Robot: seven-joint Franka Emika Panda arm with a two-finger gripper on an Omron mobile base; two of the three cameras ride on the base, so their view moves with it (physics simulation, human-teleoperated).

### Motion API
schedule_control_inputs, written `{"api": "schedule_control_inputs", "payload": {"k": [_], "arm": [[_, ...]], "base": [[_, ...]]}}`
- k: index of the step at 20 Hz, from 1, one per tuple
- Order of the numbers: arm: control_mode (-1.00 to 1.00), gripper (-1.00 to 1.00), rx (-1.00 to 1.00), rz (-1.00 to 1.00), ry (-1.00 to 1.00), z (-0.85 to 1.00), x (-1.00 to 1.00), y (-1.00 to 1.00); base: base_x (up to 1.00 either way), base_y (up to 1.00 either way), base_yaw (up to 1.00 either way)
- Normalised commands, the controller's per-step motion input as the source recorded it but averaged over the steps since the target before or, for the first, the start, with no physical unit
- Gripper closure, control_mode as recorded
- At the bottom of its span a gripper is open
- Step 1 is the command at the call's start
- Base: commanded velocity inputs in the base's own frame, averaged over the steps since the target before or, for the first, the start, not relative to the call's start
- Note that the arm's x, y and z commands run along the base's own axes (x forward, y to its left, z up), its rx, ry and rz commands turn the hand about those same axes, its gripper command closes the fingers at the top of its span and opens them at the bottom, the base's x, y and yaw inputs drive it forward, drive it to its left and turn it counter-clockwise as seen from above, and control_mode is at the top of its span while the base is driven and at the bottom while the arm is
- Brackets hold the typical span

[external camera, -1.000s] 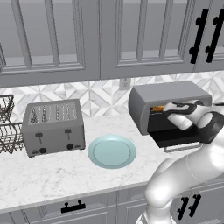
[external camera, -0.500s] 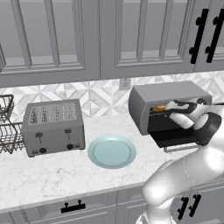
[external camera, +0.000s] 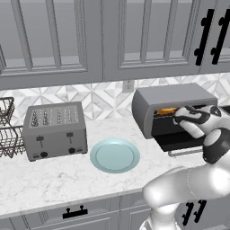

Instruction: Pick up the kebab skewer and baguette bread, and place them inside the toaster oven. Close the toaster oven door and start by setting the timer.

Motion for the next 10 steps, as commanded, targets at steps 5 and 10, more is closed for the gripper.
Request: {"api": "schedule_control_inputs", "payload": {"k": [5,10], "arm": [[-1.00,-1.00,0.00,0.00,0.00,0.00,-0.46,-0.12],[-1.00,-1.00,0.00,0.00,0.00,0.00,-0.56,-0.30]], "base": [[0.00,0.00,0.00],[0.00,0.00,0.00]]}}
